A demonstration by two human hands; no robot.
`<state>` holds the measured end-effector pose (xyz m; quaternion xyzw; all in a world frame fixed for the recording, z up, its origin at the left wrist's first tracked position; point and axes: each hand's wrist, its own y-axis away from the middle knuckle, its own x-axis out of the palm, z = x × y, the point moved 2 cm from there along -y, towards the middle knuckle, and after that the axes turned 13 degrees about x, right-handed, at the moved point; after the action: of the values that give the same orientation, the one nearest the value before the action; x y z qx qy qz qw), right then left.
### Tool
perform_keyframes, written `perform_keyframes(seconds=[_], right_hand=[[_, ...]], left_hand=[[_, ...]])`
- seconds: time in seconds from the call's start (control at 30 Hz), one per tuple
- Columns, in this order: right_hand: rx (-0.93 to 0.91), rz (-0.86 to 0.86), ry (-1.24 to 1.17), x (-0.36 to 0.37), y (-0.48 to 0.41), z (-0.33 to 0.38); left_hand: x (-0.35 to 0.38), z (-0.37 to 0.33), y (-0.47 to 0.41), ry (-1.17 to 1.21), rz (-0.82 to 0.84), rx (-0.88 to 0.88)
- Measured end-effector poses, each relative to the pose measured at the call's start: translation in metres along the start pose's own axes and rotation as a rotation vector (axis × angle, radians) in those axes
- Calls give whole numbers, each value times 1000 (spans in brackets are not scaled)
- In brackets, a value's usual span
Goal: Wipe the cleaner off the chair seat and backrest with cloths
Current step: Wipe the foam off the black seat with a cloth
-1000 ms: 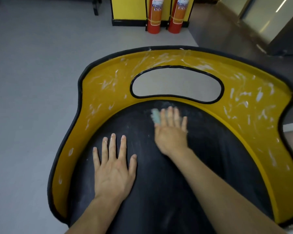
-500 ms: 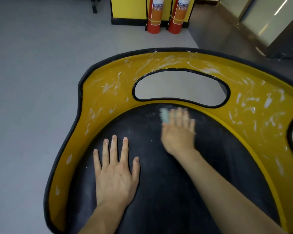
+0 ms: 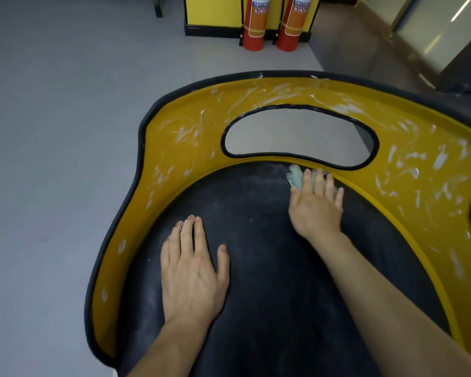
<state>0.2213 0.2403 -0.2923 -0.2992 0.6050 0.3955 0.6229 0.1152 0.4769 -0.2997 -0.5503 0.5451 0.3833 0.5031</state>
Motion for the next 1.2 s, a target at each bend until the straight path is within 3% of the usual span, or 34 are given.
perform_keyframes(seconds=[0.07,0.17,0.27,0.4,0.5,0.57,0.67,0.77,0.83,0.93,1.07,1.13,1.2], right_hand=[[-43,18,-28,4,13,41],[-374,50,27,10,44,82],[-560,52,101,5,32,46],[-181,-35,64,-6,-10,-39],[56,34,-1,-2,-5,-11],[7,39,-37,1,12,40],[-329,53,-21,10,48,105],[-534,82,57,9,48,96],[-471,56,60,3,17,56],[-207,30,34,-6,-19,-10],[-31,13,12,-2,-13,3],[-97,23,-6,2,4,46],[-291,24,4,8,30,88]], left_hand=[[0,-1,0,1,2,4],[0,0,1,-13,8,8],[-2,-1,1,-12,-3,11],[-1,-1,0,-21,-9,16],[1,-2,0,-31,-10,19],[1,-1,0,-38,-10,26],[1,-1,0,-52,-6,28],[0,-2,0,-65,-9,37],[1,-1,0,-66,-11,35],[1,-1,0,-64,-5,36],[1,-2,0,-64,-4,38],[2,-2,0,-73,-9,41],[1,-2,0,-80,-17,45]])
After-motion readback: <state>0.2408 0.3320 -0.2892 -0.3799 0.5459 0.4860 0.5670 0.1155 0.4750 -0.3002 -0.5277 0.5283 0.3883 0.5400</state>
